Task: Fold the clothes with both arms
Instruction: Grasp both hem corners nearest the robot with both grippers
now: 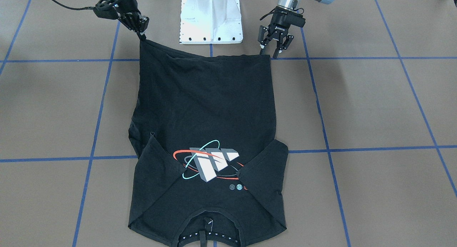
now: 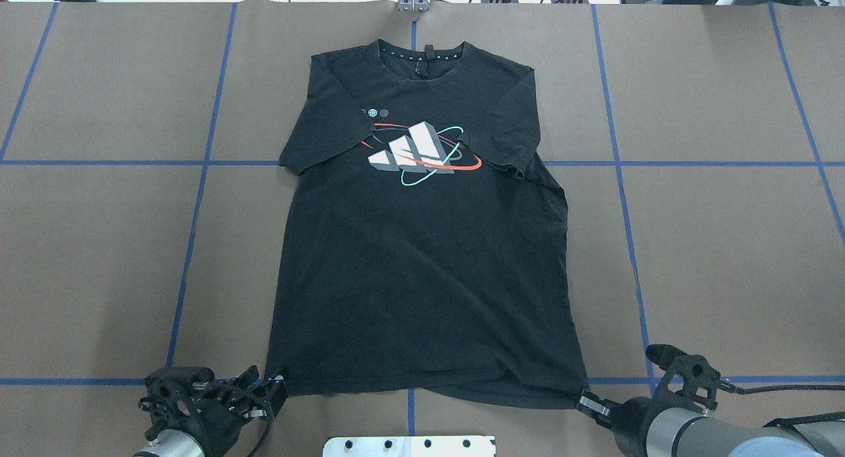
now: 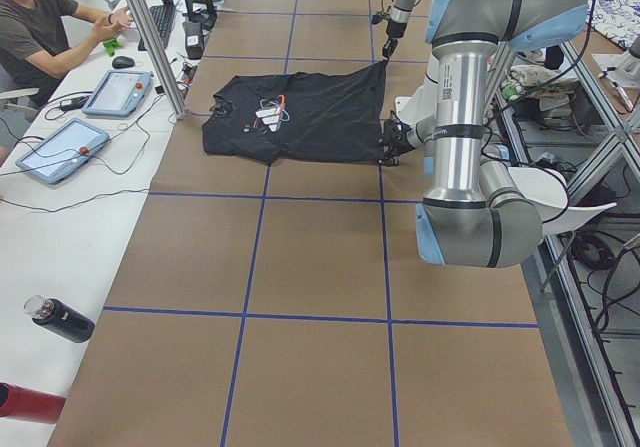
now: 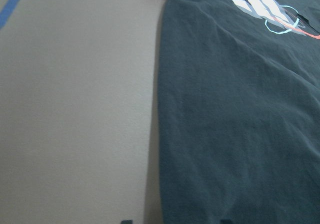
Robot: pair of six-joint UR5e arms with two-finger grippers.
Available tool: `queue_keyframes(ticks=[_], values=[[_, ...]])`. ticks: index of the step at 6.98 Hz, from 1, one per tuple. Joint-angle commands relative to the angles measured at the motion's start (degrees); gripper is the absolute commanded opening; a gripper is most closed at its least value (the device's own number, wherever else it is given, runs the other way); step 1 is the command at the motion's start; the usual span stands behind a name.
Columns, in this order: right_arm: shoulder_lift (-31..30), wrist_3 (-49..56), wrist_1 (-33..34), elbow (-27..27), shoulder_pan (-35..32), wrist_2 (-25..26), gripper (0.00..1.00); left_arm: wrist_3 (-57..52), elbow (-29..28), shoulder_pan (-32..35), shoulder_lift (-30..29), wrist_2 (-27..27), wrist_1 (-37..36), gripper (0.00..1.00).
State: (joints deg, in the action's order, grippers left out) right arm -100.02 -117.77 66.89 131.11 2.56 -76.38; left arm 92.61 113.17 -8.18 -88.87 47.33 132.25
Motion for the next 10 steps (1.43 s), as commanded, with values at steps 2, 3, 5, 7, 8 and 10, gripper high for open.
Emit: queue_keyframes(ticks=[2,3,5,7,8,10], values=[[0.0,0.0,0.0,0.02,-0.01,0.0,0.0,-0.06,-0.4,-0.08,0.01,0.4,-0.23,0.53],[0.0,0.0,0.0,0.02,-0.18,0.0,0.0,-0.15,-0.66,-0.08,0.1,0.4,-0.23,0.53],[0.09,0.0,0.0,0.02,-0.36,-0.09,0.0,-0.15,-0.84,-0.08,-0.08,0.4,-0.23,0.52],[0.09,0.0,0.0,0.02,-0.45,-0.09,0.0,-0.15,-0.84,-0.08,0.01,0.4,-0.23,0.48],[0.09,0.08,0.0,0.02,-0.62,-0.35,0.0,-0.15,-1.02,-0.08,0.1,0.4,-0.32,0.45],[0.09,0.09,0.0,0.02,-0.62,-0.35,0.0,-0.15,-1.54,-0.08,0.27,0.4,-0.23,0.35]])
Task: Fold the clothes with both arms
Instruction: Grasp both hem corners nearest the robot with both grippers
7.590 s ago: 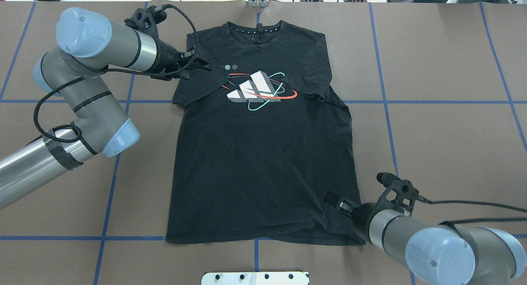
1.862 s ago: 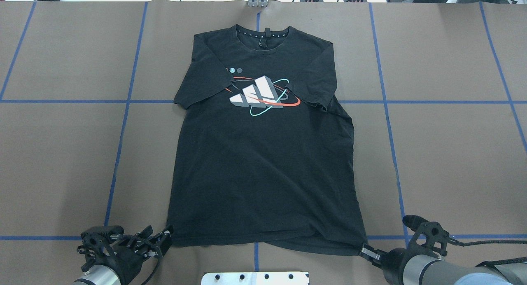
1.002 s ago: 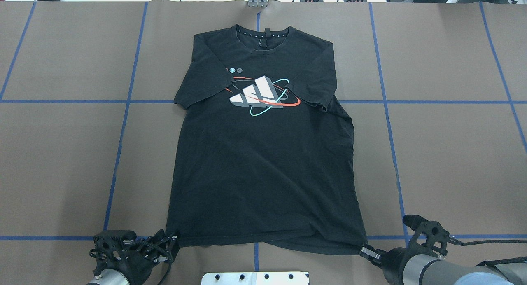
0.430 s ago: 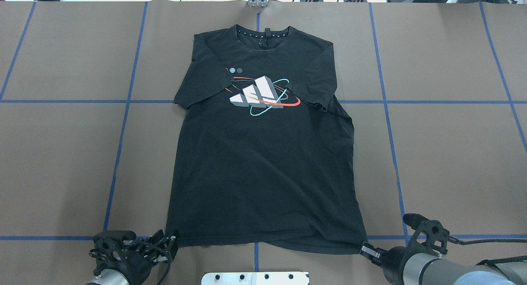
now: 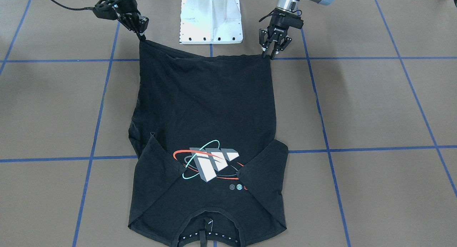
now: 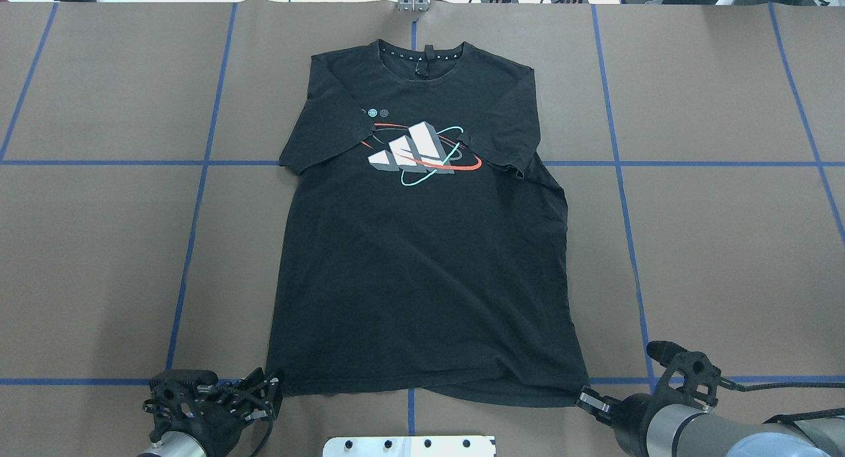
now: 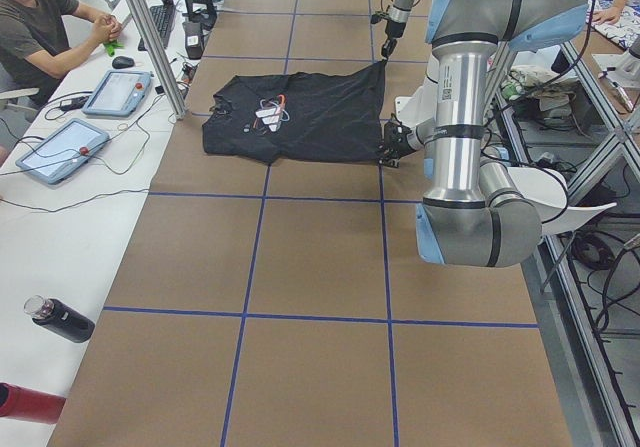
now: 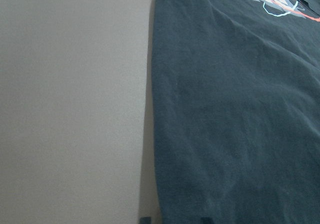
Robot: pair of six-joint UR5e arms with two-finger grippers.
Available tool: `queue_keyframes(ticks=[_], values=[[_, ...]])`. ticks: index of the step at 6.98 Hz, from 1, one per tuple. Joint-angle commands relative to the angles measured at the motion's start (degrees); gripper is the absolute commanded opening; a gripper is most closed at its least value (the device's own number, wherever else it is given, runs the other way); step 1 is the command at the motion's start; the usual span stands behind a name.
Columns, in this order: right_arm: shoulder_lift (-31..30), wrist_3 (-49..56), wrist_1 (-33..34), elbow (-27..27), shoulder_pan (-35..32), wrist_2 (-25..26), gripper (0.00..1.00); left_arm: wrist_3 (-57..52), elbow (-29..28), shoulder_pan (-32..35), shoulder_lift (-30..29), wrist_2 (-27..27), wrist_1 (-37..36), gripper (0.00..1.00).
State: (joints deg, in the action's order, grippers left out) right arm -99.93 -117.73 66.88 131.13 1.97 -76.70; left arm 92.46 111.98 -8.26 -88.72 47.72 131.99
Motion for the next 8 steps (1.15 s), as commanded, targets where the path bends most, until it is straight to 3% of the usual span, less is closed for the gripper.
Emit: queue_keyframes(ticks=[1,2,4,7,8], values=[[0.17,-0.04,0.0,-0.17,0.05,-0.03,0.0,0.09,-0.1,0.0,0.04,0.09,0.11,0.15],[0.18,0.05,0.0,-0.09,-0.03,-0.03,0.0,0.09,0.34,0.0,0.12,0.17,0.02,0.0],[0.18,0.05,0.0,-0.09,-0.21,-0.03,0.0,0.18,0.61,0.09,0.21,0.52,0.02,0.0],[-0.26,0.05,-0.18,2.01,-2.75,-3.27,0.0,1.49,6.04,0.09,0.39,2.37,0.02,0.0],[-0.35,0.05,-0.18,3.24,-4.06,-5.54,0.0,2.71,10.24,0.09,2.65,2.46,0.02,0.0]])
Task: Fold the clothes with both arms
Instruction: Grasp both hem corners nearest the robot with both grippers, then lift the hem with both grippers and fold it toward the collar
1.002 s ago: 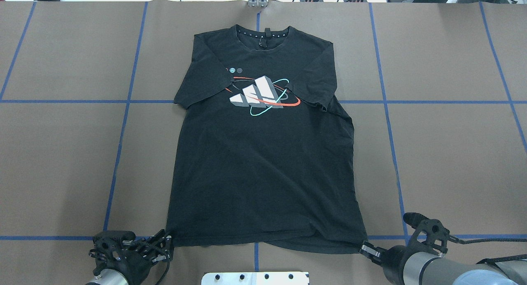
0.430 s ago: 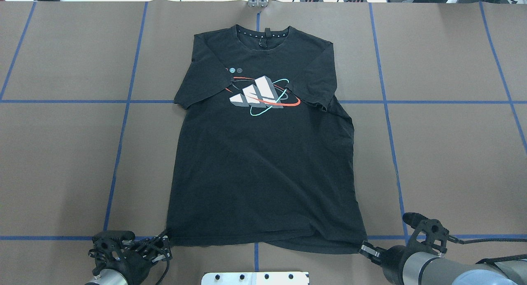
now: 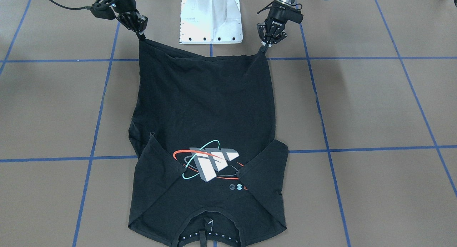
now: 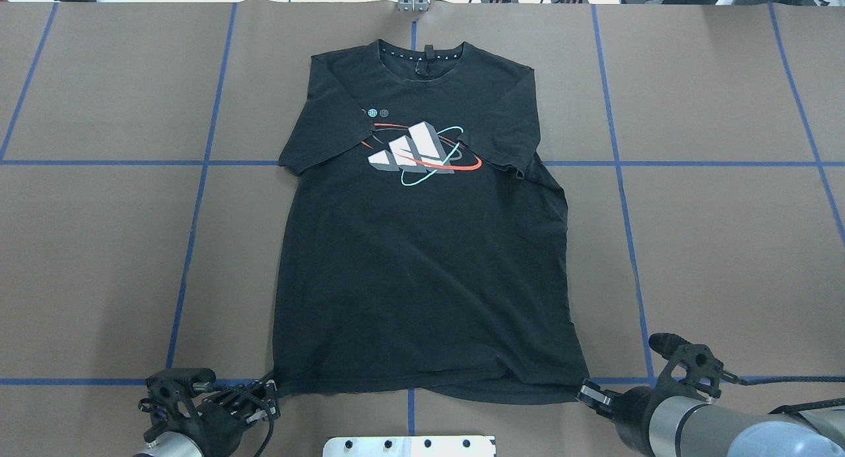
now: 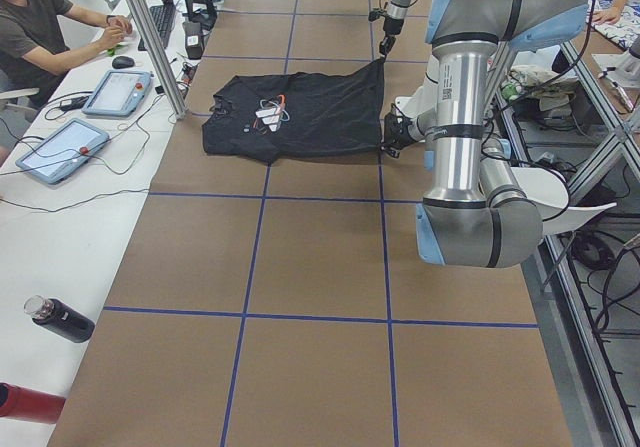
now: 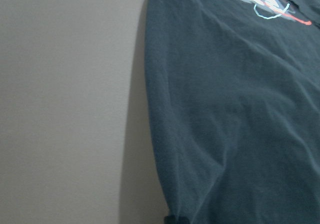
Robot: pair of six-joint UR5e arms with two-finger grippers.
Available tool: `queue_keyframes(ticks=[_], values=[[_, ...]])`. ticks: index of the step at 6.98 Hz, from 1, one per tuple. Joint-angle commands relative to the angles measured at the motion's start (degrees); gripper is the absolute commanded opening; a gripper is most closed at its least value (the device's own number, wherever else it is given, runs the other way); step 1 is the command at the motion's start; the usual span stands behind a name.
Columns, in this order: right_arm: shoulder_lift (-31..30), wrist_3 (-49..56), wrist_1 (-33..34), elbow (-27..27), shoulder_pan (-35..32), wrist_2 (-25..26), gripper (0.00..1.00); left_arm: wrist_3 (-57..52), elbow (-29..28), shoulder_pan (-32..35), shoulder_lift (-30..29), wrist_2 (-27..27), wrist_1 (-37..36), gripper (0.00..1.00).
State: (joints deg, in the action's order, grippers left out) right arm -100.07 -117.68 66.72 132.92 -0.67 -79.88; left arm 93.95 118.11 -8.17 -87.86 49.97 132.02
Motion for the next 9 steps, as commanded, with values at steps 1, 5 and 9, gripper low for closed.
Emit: queue_keyframes(ticks=[1,5,9], values=[[-1.0,0.17,-0.01,2.85,-3.27,-5.51,0.0,3.5,9.98,0.0,5.21,0.56,0.08,0.0],[-3.28,0.53,-0.1,6.99,-7.49,-14.13,0.0,17.56,13.9,-0.44,6.12,4.61,0.08,0.0],[0.38,2.72,0.6,5.43,-17.76,-20.66,0.0,24.35,17.6,1.22,5.25,5.13,0.08,0.0]])
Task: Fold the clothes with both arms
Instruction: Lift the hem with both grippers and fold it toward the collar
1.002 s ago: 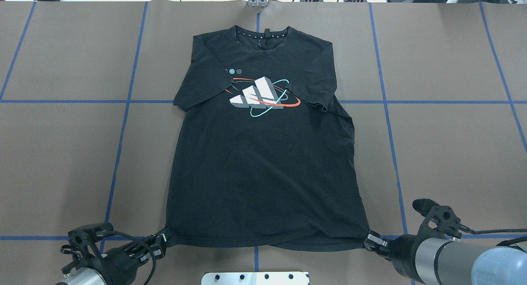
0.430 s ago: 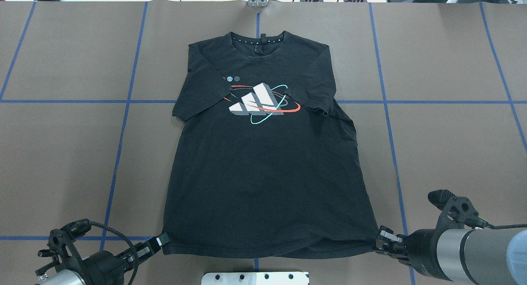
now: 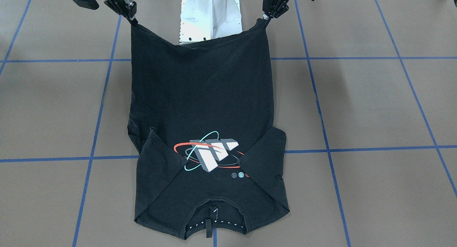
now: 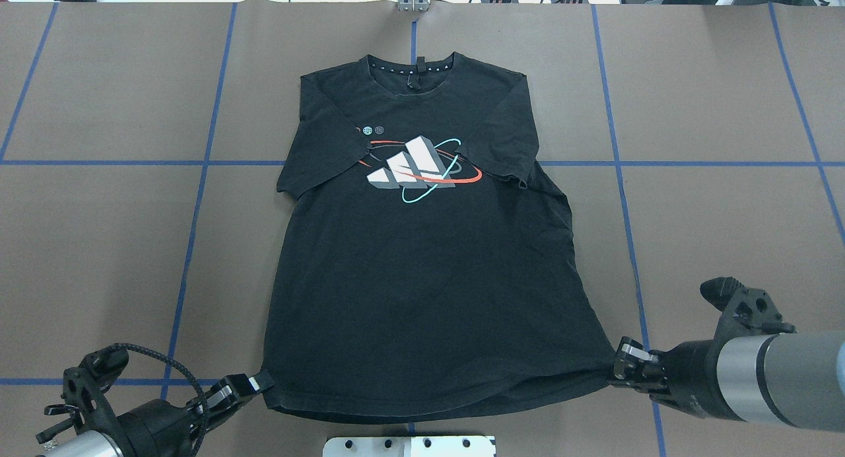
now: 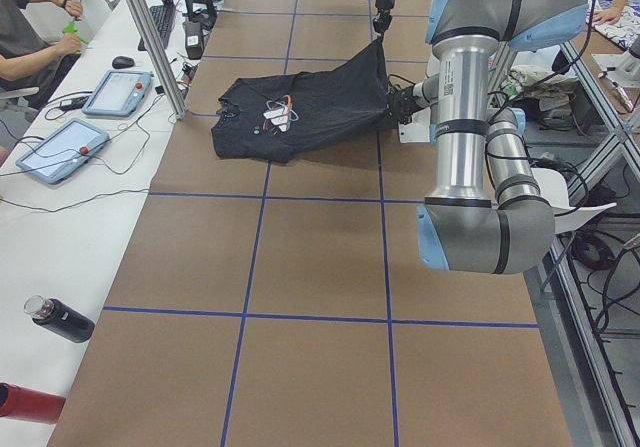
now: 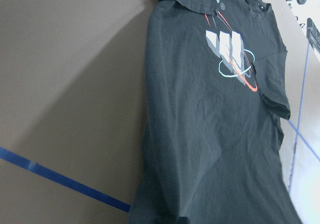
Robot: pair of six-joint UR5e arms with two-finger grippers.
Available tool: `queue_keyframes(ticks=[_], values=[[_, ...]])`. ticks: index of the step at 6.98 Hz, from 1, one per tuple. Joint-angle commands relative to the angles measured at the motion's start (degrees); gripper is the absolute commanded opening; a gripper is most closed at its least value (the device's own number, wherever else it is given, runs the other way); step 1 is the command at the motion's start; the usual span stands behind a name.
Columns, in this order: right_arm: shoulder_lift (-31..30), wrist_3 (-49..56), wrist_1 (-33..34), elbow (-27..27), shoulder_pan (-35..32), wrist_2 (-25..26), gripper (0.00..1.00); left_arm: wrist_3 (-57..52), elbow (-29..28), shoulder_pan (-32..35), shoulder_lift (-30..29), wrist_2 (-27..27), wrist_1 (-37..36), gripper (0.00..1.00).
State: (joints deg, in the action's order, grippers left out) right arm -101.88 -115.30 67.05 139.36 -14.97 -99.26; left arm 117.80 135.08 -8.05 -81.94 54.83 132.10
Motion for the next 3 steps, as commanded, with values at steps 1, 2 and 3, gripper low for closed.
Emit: queue_keyframes(ticks=[1,2,3], values=[[6.82,0.34,0.71,-3.54,-7.06,-3.12,0.0,-0.28,0.63,7.2,-2.15,3.15,0.0,0.0],[12.96,0.34,3.68,-7.13,-13.7,-8.35,0.0,-1.25,0.02,13.79,-3.13,11.79,-0.09,0.0],[18.85,0.34,6.75,-10.82,-21.51,-15.11,0.0,-4.91,-1.38,20.03,-4.7,15.19,-0.44,0.0]])
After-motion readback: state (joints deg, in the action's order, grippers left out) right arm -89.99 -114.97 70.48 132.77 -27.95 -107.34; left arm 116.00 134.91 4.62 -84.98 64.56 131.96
